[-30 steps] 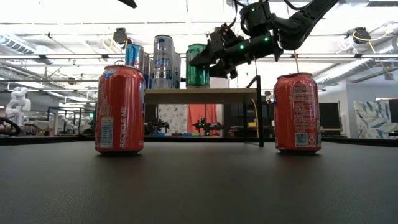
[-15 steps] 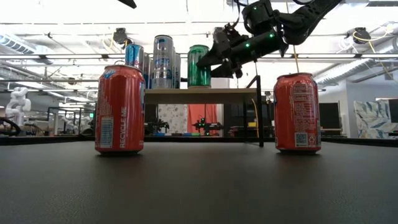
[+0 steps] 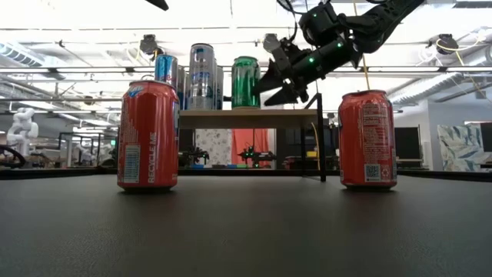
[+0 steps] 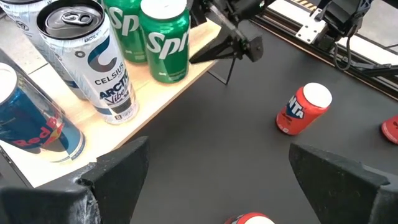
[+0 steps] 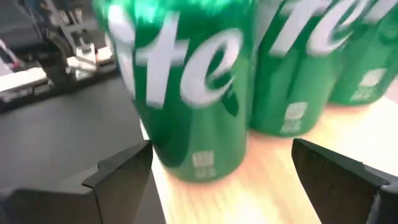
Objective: Place canned beverage on shelf
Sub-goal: Put the green soda can on the shelf
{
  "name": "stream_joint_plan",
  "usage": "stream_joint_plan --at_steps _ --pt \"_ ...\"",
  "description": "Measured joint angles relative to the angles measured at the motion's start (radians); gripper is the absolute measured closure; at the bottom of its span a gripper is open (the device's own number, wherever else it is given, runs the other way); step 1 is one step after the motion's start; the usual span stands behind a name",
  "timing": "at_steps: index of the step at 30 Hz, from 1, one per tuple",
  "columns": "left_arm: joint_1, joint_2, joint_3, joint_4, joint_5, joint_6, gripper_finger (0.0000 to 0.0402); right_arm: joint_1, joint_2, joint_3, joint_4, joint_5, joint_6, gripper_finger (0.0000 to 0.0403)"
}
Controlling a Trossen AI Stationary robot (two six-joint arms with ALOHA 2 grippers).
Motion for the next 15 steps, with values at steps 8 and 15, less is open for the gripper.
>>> stream_joint_plan --at_steps 8,15 --pt "0.000 0.000 0.000 0.000 0.000 0.000 0.0014 -0.007 -0.103 0.002 -0.083 -0.001 -0.003 0.0039" --pt "0.000 0.000 -0.005 0.004 -0.001 0.003 0.0014 0.023 -0.132 0.002 -0.107 -0.061 0.008 0.0050"
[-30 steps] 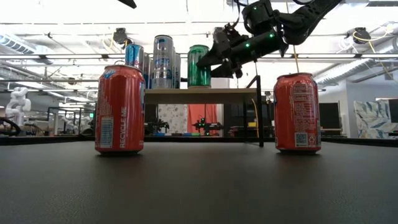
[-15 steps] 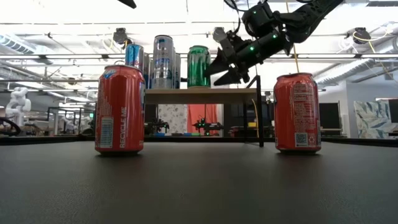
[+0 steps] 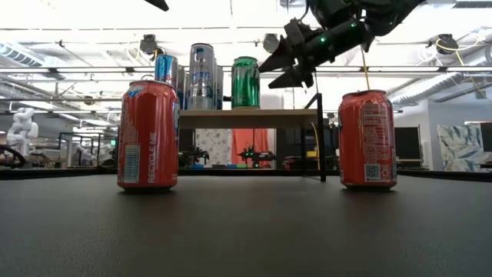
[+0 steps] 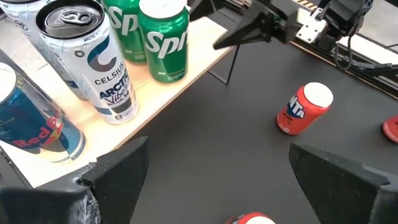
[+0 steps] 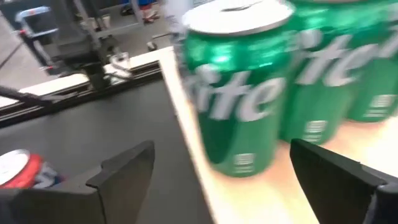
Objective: Place canned beverage on shelf
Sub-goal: Put the green soda can on the shelf
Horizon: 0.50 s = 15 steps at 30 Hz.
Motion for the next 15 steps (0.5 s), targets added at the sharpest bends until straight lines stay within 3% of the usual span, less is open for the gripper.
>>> stream_joint_plan --at_steps 15 --pt "0.000 0.000 -0.011 0.001 -0.011 0.000 0.0014 0.091 0.026 0.000 0.019 0.004 0.031 0.0182"
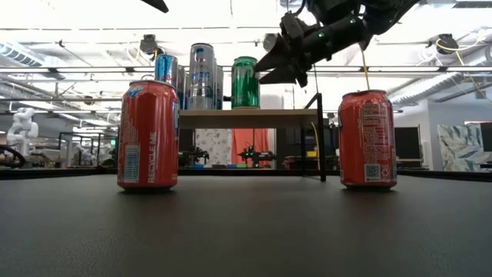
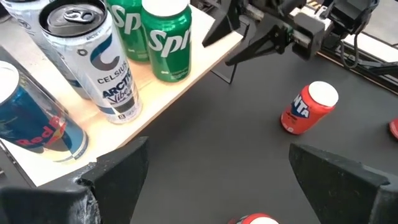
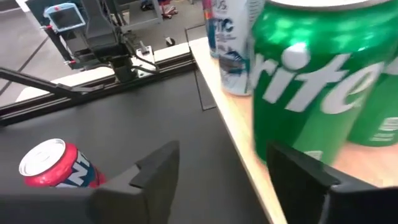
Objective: Place canned beverage on shelf
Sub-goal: Put the green soda can on the shelf
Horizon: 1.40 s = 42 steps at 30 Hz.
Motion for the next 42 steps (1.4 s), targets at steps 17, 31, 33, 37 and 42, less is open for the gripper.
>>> stream_joint_plan --at_steps 17,31,33,37,42 --pt "0.000 0.000 -0.001 0.000 -0.012 -0.002 0.0014 0.020 0.085 0.000 0.168 0.008 -0.031 0.0305" --pt "0.000 0.000 -0.001 0.001 -0.029 -0.003 0.0014 0.017 0.117 0.000 0.215 0.084 -0.085 0.0349" --pt "0.000 0.000 -0.001 0.001 -0.030 -0.003 0.0014 0.014 0.117 0.000 0.215 0.083 -0.090 0.0353" --pt "0.000 0.000 -0.001 0.001 -0.030 -0.003 0.0014 0.012 0.117 0.000 0.217 0.082 -0.088 0.0360" --pt "0.000 0.000 -0.001 0.001 -0.030 -0.003 0.0014 0.012 0.117 0.000 0.218 0.082 -0.091 0.0365"
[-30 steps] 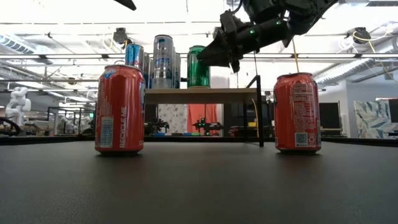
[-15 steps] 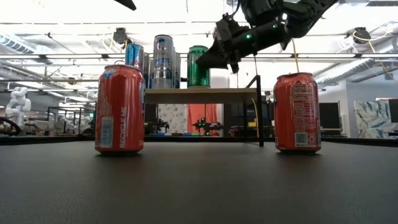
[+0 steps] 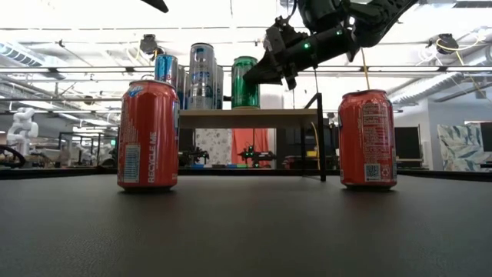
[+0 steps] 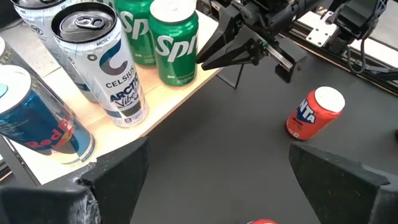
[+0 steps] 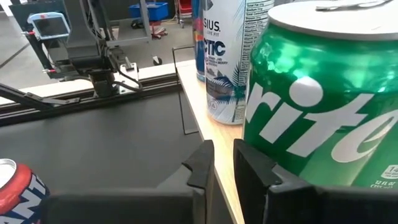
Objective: Place canned beverage on shelf
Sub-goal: Put the green soda can on the shelf
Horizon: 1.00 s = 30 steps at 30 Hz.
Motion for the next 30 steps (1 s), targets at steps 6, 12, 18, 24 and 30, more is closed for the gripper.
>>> stream_joint_plan --at_steps 6,12,18,24,30 --pt "0.000 0.000 0.000 0.000 -0.001 0.000 0.0014 0.000 0.017 0.000 0.018 0.000 0.005 0.0365" --pt "0.000 0.000 0.000 0.000 -0.002 0.000 0.0014 0.000 0.035 0.000 0.048 -0.001 0.008 0.0365" --pt "0.000 0.000 0.000 0.000 -0.002 0.000 0.0014 0.000 0.035 0.000 0.055 0.002 0.005 0.0365" --pt "0.000 0.000 0.000 -0.001 -0.003 0.002 0.0014 0.000 0.035 0.000 0.055 0.007 0.004 0.0365" --pt "0.000 0.000 0.000 -0.001 -0.003 0.002 0.0014 0.000 0.035 0.000 0.055 0.027 0.003 0.0365"
